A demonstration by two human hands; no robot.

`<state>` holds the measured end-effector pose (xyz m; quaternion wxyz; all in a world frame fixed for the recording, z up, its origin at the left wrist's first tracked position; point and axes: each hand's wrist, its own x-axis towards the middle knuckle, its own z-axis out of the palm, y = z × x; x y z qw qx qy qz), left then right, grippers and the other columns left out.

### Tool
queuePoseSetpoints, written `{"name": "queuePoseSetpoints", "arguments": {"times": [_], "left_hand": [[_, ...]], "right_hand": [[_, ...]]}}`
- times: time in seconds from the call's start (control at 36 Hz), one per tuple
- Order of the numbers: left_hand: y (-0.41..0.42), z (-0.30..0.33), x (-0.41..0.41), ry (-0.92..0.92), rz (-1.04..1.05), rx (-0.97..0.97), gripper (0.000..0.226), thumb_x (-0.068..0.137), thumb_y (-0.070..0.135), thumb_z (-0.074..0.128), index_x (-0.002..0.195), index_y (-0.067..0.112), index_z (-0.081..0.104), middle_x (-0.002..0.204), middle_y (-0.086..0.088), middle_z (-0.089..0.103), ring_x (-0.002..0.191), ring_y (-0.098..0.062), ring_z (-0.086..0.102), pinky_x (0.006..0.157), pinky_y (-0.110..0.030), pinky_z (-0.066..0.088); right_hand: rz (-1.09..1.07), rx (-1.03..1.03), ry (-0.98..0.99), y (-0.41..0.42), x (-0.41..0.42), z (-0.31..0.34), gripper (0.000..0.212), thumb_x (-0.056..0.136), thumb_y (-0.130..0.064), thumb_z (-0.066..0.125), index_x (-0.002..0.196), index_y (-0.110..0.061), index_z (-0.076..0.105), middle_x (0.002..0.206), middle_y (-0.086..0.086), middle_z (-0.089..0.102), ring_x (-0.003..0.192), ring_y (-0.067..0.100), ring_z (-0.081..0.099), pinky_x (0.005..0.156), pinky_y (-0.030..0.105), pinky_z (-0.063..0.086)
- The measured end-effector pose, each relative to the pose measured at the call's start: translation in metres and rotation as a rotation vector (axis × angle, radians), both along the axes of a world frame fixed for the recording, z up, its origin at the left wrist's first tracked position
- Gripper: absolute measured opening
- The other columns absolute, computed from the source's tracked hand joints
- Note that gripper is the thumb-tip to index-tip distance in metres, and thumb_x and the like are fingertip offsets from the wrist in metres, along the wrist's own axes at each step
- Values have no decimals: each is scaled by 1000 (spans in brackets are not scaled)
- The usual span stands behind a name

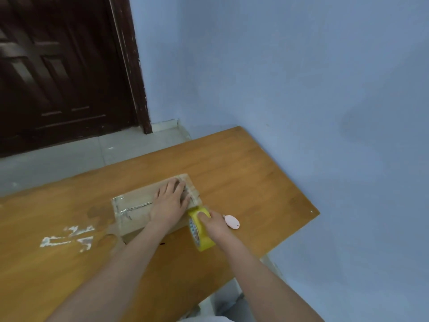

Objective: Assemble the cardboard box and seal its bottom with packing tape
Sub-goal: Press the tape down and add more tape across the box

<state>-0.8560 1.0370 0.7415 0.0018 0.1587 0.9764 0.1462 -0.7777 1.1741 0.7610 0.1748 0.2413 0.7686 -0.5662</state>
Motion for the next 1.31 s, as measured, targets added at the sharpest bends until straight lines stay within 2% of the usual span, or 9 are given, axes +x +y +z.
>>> {"name": "queuePoseSetpoints", "arguments": {"times": [0.11, 0.19, 0.44, 0.61, 0.72, 0.83, 1.11, 1.19, 1.31], "left_hand": [[0, 1, 0, 11, 8, 4, 51, 96, 51, 33, 140, 24, 39, 145, 0, 36, 132, -23, 33, 108, -38, 25], [0, 2, 0, 6, 16, -12, 51, 96, 51, 32, 140, 26, 39, 145, 1, 36, 133, -22, 32, 108, -39, 25], [0, 4, 1, -13, 11, 11, 49, 96, 50, 34, 139, 25, 40, 146, 1, 35, 133, -23, 31, 108, -39, 24], [-2, 4, 0, -5, 8, 5, 50, 96, 50, 33, 139, 26, 39, 145, 0, 35, 133, -23, 32, 109, -39, 23], [-2, 3, -1, 20, 5, -13, 49, 96, 51, 32, 137, 26, 41, 144, 0, 37, 132, -23, 33, 107, -39, 25], [-1, 2, -1, 32, 10, -21, 48, 96, 50, 33, 135, 24, 43, 142, 0, 40, 131, -23, 35, 105, -39, 26], [-1, 2, 0, 38, 5, -53, 49, 96, 49, 33, 135, 21, 43, 142, -1, 40, 128, -23, 38, 103, -38, 29], [0, 3, -1, 35, 3, -52, 49, 96, 50, 32, 135, 22, 43, 143, 0, 39, 128, -23, 38, 104, -38, 29], [0, 2, 0, 40, 7, -66, 50, 96, 50, 32, 135, 22, 42, 143, 0, 40, 129, -23, 38, 105, -38, 30]], "right_hand": [[-3, 44, -59, -2, -10, -2, 54, 97, -38, 45, 142, -9, 37, 134, 10, 51, 119, 27, 52, 93, 23, 44], [23, 134, -82, -6, -9, -6, 48, 98, -35, 44, 135, -4, 44, 92, 6, 61, 69, 18, 58, 59, 12, 49], [79, 169, -217, -8, -13, -23, 54, 98, -40, 42, 135, -1, 43, 133, 17, 52, 121, 33, 50, 93, 34, 41], [89, -66, -122, 3, 8, -23, 48, 97, -44, 44, 124, -6, 51, 101, 9, 68, 63, 5, 58, 44, 5, 43], [63, -197, -65, 9, 24, -30, 50, 86, -55, 51, 109, -10, 55, 82, 1, 69, 68, 8, 69, 66, 21, 54], [26, -227, -43, 15, 39, -40, 24, 94, -39, 53, 115, -27, 52, 114, -11, 60, 99, 3, 58, 86, 20, 43], [-66, -122, 17, 7, 34, -38, 33, 91, -33, 59, 94, -1, 67, 82, 15, 66, 76, 17, 60, 73, 32, 48], [-65, -53, -11, 7, 32, -38, 29, 92, -31, 58, 78, -6, 63, 53, -10, 59, 49, 1, 55, 51, 13, 41], [-74, 82, -39, 5, 32, -43, 33, 91, -39, 56, 66, -17, 56, 53, -8, 48, 46, 5, 44, 46, 18, 34]]}}
